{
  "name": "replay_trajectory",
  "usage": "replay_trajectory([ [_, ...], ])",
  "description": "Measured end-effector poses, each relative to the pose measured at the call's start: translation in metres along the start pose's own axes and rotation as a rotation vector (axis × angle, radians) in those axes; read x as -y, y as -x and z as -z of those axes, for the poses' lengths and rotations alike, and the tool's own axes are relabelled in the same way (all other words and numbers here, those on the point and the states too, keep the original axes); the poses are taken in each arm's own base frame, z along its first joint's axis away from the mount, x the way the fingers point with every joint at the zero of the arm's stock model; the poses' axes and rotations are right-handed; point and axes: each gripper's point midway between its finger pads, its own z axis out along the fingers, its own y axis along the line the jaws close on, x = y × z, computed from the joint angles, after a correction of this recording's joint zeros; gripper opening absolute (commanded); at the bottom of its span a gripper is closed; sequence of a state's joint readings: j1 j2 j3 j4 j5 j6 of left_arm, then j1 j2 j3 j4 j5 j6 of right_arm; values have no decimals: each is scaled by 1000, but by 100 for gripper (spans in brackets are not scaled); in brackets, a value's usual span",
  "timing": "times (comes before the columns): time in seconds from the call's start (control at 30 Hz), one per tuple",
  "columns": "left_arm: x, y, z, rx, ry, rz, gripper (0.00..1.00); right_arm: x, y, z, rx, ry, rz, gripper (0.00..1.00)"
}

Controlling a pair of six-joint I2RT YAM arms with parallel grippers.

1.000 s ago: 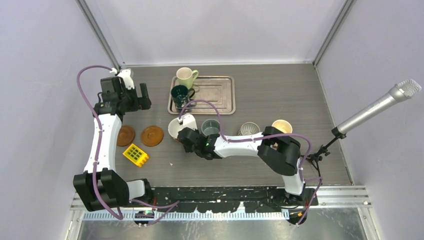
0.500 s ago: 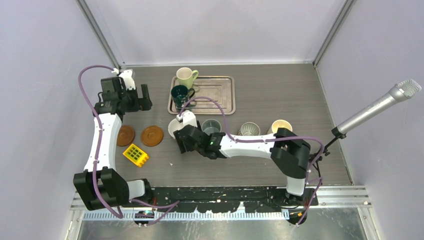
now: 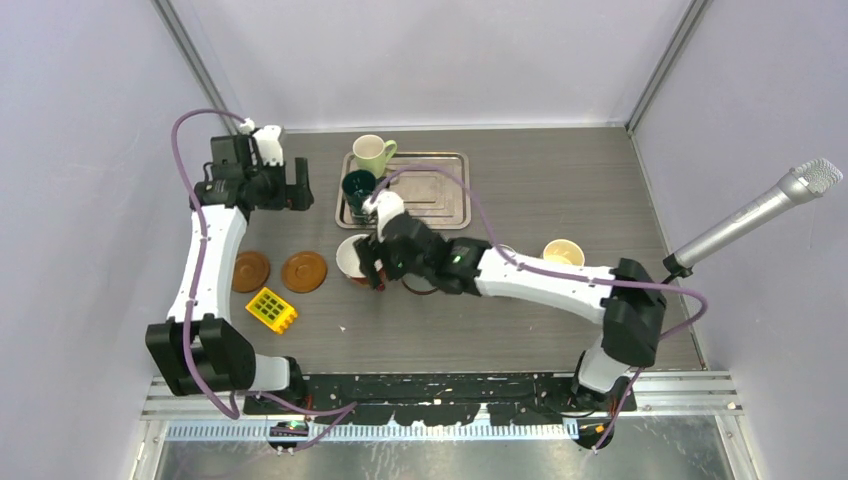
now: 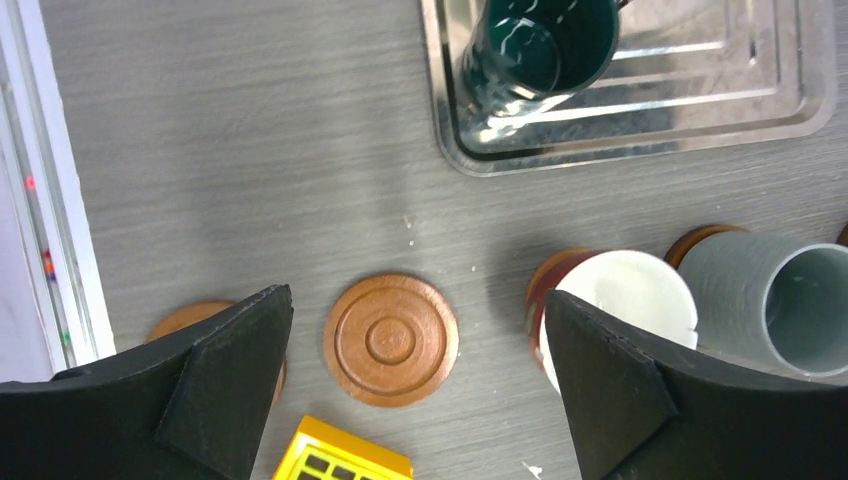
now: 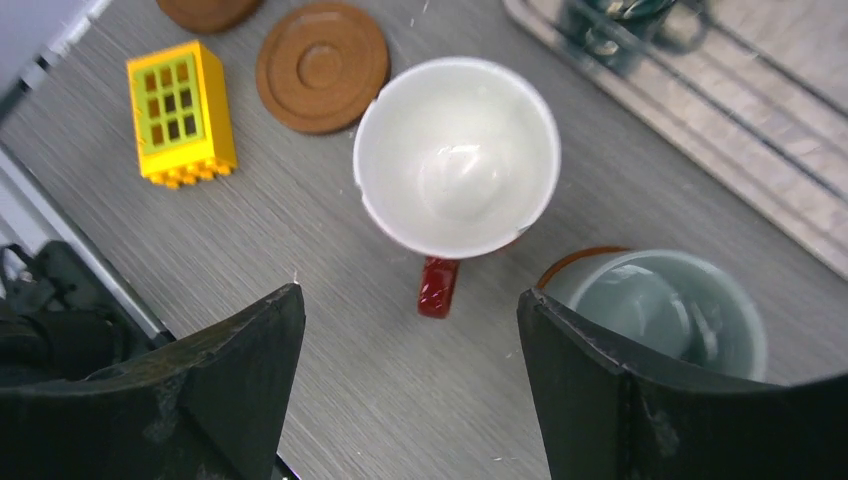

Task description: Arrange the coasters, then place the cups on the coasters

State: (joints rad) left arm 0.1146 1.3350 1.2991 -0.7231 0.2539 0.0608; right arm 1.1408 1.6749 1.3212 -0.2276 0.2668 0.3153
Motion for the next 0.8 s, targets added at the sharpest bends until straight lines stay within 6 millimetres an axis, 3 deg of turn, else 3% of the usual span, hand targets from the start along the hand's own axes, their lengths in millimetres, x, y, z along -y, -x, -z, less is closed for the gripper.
replay_trajectory([
  [0.1,13,18,-7,11,-18,-40,100,23,32,14,34,21,-33,82],
  [0.23,27,33,-26,-2,-33,-80,100,96,81,40,111,-48,-106,83],
  [0.33,43,31,-44,-37,-53,-135,100,145,91,60,115,-103,-142,83],
  [0.47,82,32,-62,-84,-157,-321,100,176,75,74,50,-99,-143,83],
  [0.57,112,50,-68,-79,-269,-488,100,194,45,79,-40,-54,-153,83],
  [0.7,133,84,-87,-57,-353,-692,95,211,16,87,-114,19,-201,83],
  [0.8,140,93,-117,-78,-384,-810,89,220,6,96,-119,56,-231,83],
])
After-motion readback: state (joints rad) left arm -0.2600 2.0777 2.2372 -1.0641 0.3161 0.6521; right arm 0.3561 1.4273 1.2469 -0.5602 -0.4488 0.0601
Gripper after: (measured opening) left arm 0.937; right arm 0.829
